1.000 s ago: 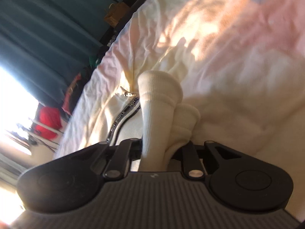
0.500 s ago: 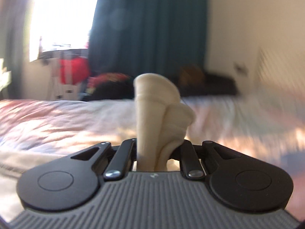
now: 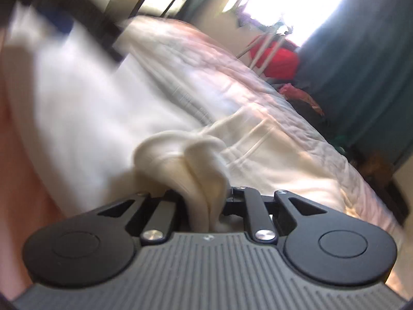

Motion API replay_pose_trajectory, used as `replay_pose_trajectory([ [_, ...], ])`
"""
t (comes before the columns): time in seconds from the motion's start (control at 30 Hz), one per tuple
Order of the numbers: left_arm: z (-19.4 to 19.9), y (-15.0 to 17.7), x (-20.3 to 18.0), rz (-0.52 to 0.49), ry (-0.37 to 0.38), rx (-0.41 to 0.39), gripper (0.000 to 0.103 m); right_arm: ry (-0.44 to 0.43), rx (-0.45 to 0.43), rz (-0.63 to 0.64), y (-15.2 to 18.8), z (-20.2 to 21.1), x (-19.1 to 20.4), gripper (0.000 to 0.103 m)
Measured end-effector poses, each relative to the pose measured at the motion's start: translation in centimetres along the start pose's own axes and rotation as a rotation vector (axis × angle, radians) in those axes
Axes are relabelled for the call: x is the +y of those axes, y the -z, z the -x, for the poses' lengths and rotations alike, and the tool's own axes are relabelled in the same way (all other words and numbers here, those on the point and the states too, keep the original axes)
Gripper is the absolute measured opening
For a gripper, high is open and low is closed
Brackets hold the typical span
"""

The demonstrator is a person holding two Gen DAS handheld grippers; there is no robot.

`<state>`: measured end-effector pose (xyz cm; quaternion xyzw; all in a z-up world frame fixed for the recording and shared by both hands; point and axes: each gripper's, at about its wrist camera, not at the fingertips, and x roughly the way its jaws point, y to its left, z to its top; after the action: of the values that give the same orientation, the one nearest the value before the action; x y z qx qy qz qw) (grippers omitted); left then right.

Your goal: Fold clothes

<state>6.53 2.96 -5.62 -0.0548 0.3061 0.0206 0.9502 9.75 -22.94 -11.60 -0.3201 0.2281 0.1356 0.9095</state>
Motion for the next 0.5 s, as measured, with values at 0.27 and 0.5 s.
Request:
replay_pose_trajectory([
  [0.27, 0.1, -0.5, 1.1, 0.089, 0.054, -0.017, 0.094, -0.093, -0.218, -0.116, -2.4, 4.6, -0.1, 0.015],
  [0.5, 0.1, -0.6, 1.9, 0.146, 0.087, -0.01, 0.094, -0.213, -0.12, -0.117, -2.6, 2.7, 2.2, 0.018],
])
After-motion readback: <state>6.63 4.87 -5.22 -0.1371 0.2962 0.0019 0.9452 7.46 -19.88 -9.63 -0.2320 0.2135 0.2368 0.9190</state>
